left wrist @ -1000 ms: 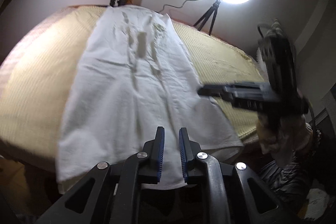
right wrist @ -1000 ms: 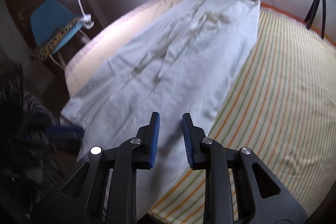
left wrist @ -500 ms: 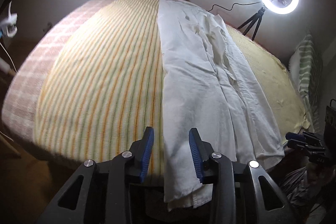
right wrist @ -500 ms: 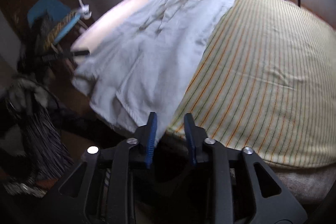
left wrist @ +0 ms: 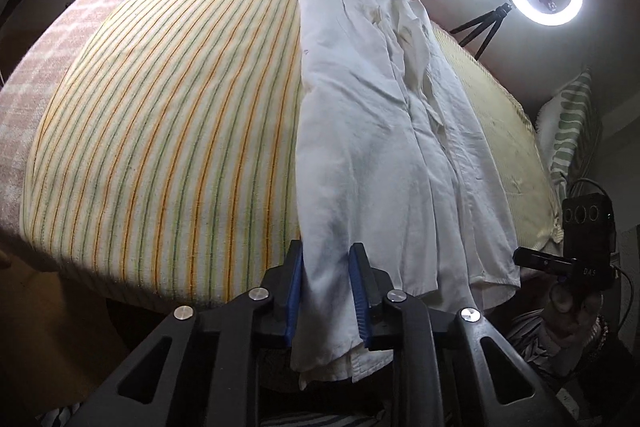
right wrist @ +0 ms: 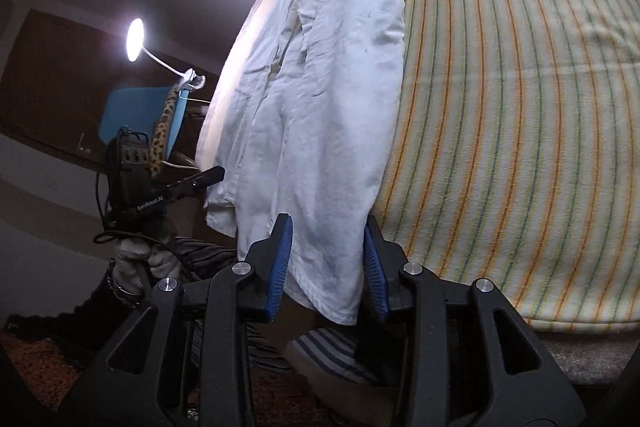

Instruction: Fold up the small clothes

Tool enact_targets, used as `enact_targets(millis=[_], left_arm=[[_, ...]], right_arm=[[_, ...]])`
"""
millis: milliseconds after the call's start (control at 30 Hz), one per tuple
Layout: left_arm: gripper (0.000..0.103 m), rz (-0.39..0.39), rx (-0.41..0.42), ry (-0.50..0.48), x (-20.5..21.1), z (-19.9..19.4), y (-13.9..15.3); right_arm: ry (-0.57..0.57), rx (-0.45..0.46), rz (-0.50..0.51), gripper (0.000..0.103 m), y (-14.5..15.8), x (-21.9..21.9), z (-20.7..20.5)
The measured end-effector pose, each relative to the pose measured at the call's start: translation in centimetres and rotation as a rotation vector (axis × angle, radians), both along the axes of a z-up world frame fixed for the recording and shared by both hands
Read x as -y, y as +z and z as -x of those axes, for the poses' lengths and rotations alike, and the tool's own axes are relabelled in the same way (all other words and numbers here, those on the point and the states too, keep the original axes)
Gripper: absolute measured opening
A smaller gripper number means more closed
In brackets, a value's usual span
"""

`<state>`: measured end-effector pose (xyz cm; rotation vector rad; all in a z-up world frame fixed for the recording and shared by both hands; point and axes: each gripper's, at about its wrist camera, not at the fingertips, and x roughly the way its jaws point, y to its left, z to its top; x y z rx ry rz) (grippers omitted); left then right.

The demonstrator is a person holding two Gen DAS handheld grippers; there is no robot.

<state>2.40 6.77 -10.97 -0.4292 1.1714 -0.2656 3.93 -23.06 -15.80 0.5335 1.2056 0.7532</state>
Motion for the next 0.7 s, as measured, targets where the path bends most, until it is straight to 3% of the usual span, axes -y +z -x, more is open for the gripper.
enact_targets(millis=[67,133,567,700], left_arm=[[0.011,0.022,-0.010,0.009,-0.2,-0.1,0.1],[0.005,0.021,-0.002,-0.008,0.0,-0.2,0.7],[0.003,0.107,0.056,-0.085,0.9,-3.2,6.1],[0.003,0.134,0.085,-0.082,0.7,-5.9,7.7]], right_arm=[[-0.022,-0.022,-0.004,0.017,-0.4,0.2,-0.2],[-0.048,-0.042,-0.018,0.013,-0.2,0.4,0.0],[-0.165,-0.054,-0.212,0.010,4.0,0.8,-2.2],[-0.194,-0.039,-0.213,0.010,5.4,1.0,-4.3]])
